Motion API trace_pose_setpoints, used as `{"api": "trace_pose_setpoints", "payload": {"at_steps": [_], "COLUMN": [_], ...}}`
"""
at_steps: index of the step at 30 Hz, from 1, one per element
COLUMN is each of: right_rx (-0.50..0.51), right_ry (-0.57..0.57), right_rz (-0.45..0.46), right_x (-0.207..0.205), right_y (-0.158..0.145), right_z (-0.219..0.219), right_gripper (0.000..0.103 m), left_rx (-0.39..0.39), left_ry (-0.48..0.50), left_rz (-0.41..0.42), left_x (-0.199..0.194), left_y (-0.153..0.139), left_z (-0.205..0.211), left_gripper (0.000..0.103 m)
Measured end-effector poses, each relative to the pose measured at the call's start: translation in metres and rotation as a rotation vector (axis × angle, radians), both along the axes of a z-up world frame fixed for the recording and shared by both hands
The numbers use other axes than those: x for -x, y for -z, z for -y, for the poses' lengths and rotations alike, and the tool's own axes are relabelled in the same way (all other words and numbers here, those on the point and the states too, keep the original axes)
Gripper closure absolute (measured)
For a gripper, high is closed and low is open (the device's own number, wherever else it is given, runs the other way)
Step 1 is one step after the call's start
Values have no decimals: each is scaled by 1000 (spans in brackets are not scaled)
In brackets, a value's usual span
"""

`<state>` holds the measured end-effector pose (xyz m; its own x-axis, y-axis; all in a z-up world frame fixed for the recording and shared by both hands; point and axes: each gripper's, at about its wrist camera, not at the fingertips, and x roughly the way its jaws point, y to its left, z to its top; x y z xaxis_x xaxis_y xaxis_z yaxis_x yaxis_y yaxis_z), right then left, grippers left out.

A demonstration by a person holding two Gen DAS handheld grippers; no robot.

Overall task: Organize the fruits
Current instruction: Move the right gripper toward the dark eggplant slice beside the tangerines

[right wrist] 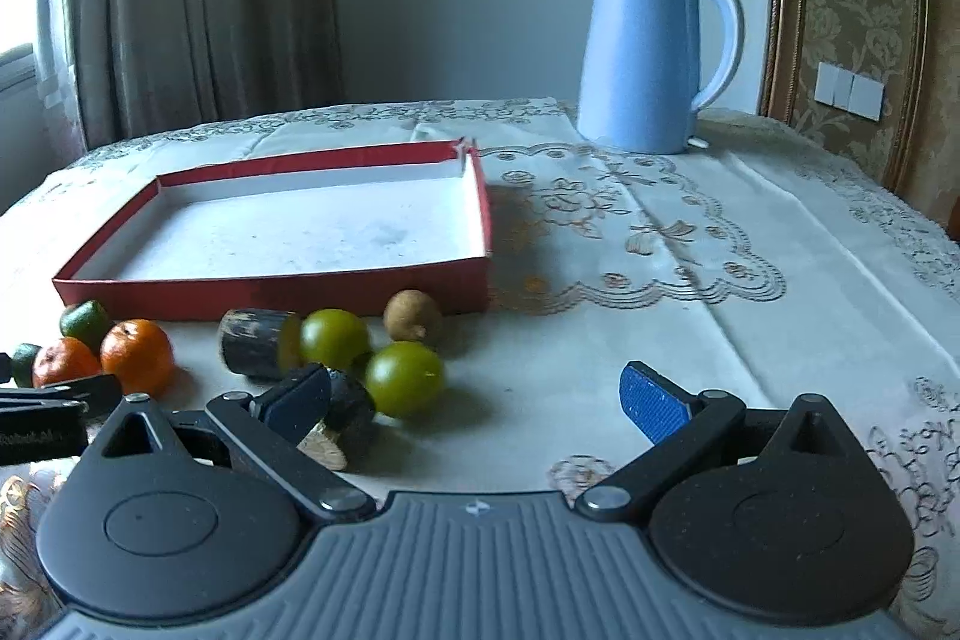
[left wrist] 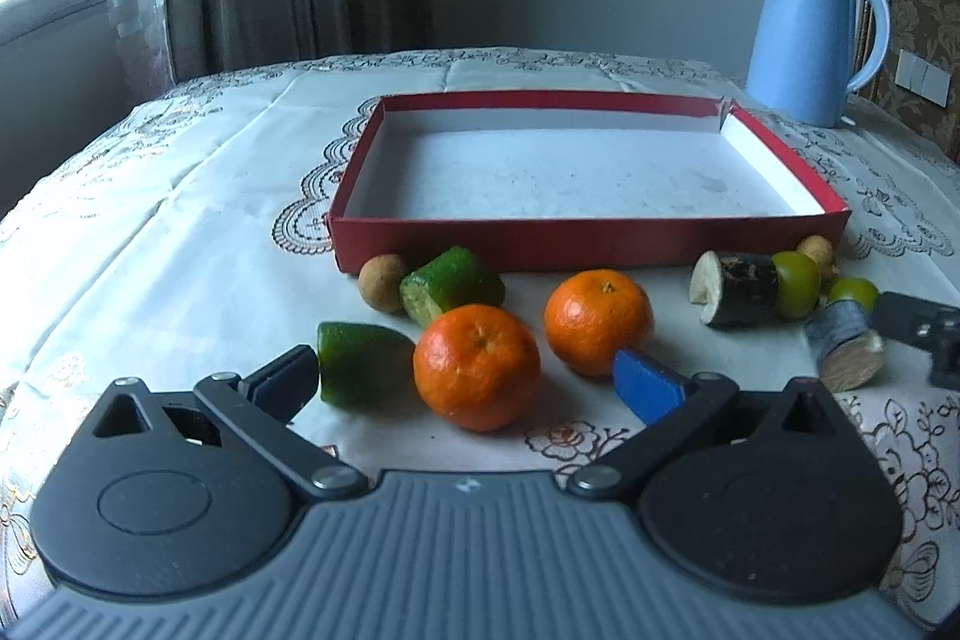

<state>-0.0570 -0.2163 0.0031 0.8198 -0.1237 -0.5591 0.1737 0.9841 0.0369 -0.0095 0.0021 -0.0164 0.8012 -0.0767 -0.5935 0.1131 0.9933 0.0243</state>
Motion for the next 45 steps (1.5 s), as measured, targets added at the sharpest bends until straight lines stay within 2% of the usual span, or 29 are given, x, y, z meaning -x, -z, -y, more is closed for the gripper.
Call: {"api": "trace_pose_setpoints", "payload": {"at_steps": [6,12,20,28,32,37,39,41,45], "right_rx": [0,42,32,38,12,-1,-2,-11,-30], "right_ry": [-13,-30,-37,-85,-109,-150,-159,-167,-164], "right_rz": [-6,-14,-4,13,9,2,-13,-35,-54], "right_x": [-2,-11,-10,0,2,6,5,5,5], "right_y": [1,-2,-2,-4,-6,-6,-3,1,9], "right_z": [0,-7,-9,-25,-31,-40,-42,-43,-38], "right_gripper": [0,0,3,12,24,28,29,37,39], "left_rx": [9,14,37,54,57,73,73,65,63], "left_ry": [4,6,11,12,17,10,12,14,15], "left_rz": [3,0,-1,-13,-16,-22,-22,-17,-17], "left_x": [0,0,0,0,2,1,1,2,2], "left_y": [0,2,3,3,4,6,6,6,7], "left_z": [0,-2,-6,-9,-11,-14,-14,-14,-14], "left_gripper": [0,0,0,0,0,0,0,0,0]}}
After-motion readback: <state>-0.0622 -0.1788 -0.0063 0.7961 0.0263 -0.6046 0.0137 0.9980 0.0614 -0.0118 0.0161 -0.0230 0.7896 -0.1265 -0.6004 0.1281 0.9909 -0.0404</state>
